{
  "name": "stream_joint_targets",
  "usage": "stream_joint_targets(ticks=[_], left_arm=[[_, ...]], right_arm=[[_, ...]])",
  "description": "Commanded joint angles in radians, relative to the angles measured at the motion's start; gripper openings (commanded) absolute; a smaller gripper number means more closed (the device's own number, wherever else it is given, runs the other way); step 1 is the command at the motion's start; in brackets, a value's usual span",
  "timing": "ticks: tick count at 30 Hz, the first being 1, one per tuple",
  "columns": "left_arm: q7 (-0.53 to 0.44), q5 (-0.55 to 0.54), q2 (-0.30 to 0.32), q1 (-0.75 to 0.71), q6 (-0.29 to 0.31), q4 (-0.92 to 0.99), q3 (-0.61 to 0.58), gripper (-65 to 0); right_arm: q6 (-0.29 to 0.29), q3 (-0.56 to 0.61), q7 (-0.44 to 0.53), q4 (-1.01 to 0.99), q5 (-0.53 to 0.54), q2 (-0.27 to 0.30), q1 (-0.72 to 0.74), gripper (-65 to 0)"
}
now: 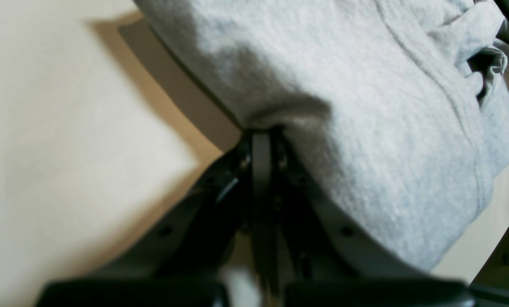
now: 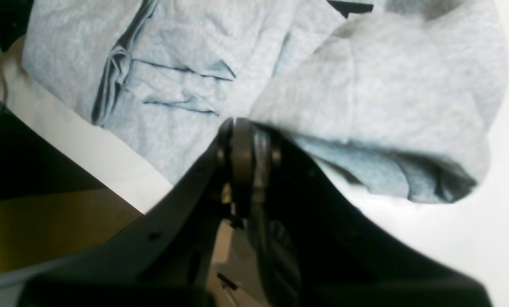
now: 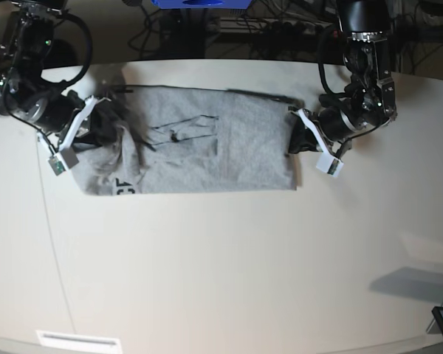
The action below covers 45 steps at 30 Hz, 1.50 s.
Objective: Fold the T-shirt properly
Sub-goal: 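Fold the strip end with the right gripper toward the left gripper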
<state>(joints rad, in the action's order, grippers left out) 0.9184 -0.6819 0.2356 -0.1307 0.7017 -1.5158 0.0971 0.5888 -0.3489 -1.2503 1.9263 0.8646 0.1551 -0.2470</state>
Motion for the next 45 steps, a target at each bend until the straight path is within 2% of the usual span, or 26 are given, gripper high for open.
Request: stream_joint_targets(ticks=[1,7,11,14,17,20,23,25,27,32,37,45], left_arm=[[0.035,0.032,0.008,0.003,-0.004,-0.002,-0.001,-64.5],[0.035,0.032,0.008,0.01,-0.004,-0.002,-0.001,-64.5],[0.037,0.032,0.008,0.019,-0.004,0.034,0.0,-64.5],[0.037,0.032,0.006,0.036,-0.004,0.071,-0.001,-64.5],[0.035,0.032,0.006,0.036,-0.004,0.079,-0.001,-64.5],[0.035,0.032,0.006,0.036,-0.004,0.074,-0.001,-64.5],[0.037,0.032,0.006,0.036,-0.004,0.073,-0.001,-64.5],[0.037,0.032,0.006,0.036,-0.004,0.073,-0.001,-64.5],[0.037,0.032,0.005,0.036,-0.004,0.073,-0.004,-64.5],[0.032,0.032,0.006,0.038,-0.004,0.071,-0.061,-64.5],[0.031,0.032,0.005,0.038,-0.004,0.071,-0.106,-64.7],[0.031,0.032,-0.005,0.036,-0.004,0.071,-0.109,-64.7]], right_arm=[[0.0,-0.002,0.014,0.023,0.026,0.002,0.004,-64.9],[0.0,0.049,0.013,0.04,0.031,-0.002,0.004,-64.9],[0.0,0.092,0.013,0.051,0.031,-0.041,0.004,-64.9],[-0.005,0.136,0.013,0.055,0.031,-0.042,0.008,-64.9],[-0.079,0.169,0.019,0.055,0.035,-0.042,0.013,-64.9],[-0.145,0.208,0.022,0.055,0.127,-0.042,0.03,-64.9],[-0.252,0.231,0.022,0.055,0.218,-0.041,0.047,-64.9],[-0.298,0.259,0.022,0.055,0.242,-0.042,0.056,-64.9],[-0.3,0.282,0.024,0.054,0.238,-0.044,0.058,-64.9],[-0.301,0.339,0.024,0.051,0.235,-0.09,0.054,-64.9],[-0.301,0.406,0.025,0.051,0.152,-0.136,0.054,-64.9],[-0.301,0.429,0.053,0.049,0.14,-0.136,0.059,-64.9]])
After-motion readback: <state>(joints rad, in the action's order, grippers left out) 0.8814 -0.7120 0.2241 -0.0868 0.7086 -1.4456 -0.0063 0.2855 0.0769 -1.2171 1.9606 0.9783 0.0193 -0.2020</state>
